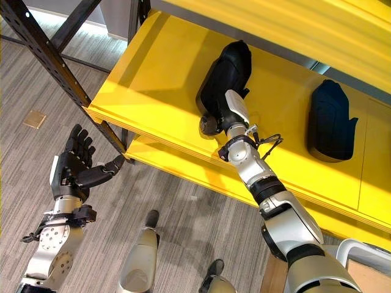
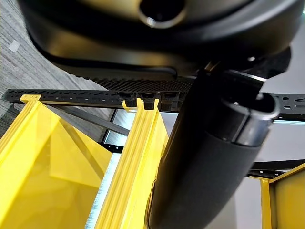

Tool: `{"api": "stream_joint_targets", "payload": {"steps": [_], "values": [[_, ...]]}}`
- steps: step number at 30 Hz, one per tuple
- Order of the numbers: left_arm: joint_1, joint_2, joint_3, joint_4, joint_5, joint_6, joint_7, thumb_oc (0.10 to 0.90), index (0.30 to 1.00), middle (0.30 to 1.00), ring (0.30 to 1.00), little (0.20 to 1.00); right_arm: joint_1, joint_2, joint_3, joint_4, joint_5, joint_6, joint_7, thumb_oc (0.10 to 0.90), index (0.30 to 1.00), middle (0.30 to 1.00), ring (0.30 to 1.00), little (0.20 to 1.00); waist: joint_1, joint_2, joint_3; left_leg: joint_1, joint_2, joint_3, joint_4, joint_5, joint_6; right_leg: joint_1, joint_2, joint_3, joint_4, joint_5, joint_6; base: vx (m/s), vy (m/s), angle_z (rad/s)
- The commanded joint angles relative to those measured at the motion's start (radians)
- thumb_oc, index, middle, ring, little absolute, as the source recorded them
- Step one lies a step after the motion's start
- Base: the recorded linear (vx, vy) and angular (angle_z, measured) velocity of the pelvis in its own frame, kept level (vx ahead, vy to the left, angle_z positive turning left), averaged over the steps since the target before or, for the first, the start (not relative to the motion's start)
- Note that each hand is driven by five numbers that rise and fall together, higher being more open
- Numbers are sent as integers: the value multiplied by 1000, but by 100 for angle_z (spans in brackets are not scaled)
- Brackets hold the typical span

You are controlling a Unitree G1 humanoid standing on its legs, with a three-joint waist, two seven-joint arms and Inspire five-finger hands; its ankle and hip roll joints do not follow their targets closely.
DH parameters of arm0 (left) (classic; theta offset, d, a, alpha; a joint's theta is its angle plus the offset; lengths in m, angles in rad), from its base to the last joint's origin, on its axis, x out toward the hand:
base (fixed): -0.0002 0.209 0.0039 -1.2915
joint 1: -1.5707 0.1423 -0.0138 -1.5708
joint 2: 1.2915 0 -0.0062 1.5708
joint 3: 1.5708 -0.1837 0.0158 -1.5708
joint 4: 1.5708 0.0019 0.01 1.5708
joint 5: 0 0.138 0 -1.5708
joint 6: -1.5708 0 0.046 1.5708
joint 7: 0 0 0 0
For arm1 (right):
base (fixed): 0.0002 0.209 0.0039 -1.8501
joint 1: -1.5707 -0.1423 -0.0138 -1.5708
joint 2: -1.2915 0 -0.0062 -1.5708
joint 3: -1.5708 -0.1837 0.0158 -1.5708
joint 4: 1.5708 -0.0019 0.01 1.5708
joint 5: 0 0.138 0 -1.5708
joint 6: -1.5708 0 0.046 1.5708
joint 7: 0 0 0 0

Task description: Move parts from the plastic box to the shelf.

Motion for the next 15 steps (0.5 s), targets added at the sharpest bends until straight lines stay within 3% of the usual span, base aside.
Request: {"api": "stream_joint_targets", "payload": {"steps": [1, 15], "values": [[-40, 47, 9, -115, 19, -119, 7, 900, 1000, 1000, 1000, 1000, -124, -4, -39, 51, -10, -18, -61, 400, 300, 300, 300, 300, -7, 14, -51, -6, 43, 9, 62, -73, 27, -43, -15, 17, 87, -9, -41, 0, 0, 0], [-44, 55, 24, -119, 33, -122, 8, 900, 1000, 1000, 1000, 1000, -156, -21, 5, 113, -87, -11, -44, 400, 300, 300, 300, 300, -26, 9, -42, -13, 41, 9, 60, -70, 27, -58, -16, 21, 98, -6, -43, 0, 0, 0]]}}
